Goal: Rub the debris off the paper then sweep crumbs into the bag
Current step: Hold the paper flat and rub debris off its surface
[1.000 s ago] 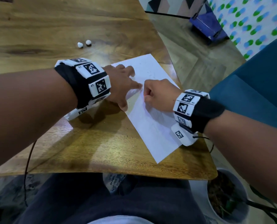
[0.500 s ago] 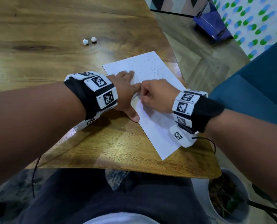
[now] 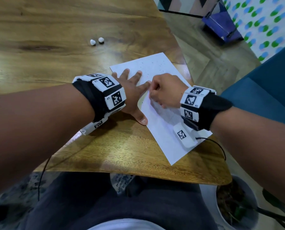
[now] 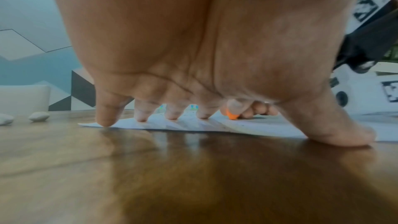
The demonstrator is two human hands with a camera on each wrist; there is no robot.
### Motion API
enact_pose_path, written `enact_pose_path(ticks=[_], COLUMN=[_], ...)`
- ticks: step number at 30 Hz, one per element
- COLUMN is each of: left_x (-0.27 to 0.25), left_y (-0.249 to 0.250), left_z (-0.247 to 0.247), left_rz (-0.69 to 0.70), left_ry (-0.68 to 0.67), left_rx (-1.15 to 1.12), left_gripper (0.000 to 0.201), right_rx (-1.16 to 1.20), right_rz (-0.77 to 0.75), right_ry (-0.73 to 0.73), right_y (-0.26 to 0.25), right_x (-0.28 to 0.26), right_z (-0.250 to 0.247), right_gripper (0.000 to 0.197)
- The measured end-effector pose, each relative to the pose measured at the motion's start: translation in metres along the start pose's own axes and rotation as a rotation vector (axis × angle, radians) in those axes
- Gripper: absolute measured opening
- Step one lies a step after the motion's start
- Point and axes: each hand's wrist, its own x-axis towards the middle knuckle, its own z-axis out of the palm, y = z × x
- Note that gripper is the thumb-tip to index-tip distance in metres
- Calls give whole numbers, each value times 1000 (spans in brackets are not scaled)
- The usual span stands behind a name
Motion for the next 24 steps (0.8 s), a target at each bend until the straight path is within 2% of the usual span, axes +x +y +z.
enact_pose_path(ticks=[2,5,8,10,13,15,17,21,24], left_x=[1,1,0,-1,-2,-3,-4,-8,-11], left_y=[-1,-2,-1,0,2,4,5,7,12], left_z=[1,2,2,1,0,-1,-2,-4,-8], left_rz=[-4,-3,-3,-2,-11,-22,-30,-35,-38], left_ry=[-4,-12,-8,-10,-13,-17,-14,-18,-21], left_rx=[-12,-36,-29,-26,-20,-9,-4,4,27], left_gripper=[144,144,144,143,142,142,142,140,138], right_rx=[38,53,-70,-162,-161,-162,-192,-223,-258], right_rz=[21,-19,-120,-170,-114,-92,-138,-245,-294], right_ry=[1,-127,-233,-167,-18,-8,-63,-290,-297], right_y=[0,0,-1,2,12,17,18,20,20], right_x=[4,-10,-23,-19,1,6,-1,-30,-30], right_z=[-2,3,11,11,2,-1,0,3,3], right_gripper=[10,6,3,3,4,6,7,8,8])
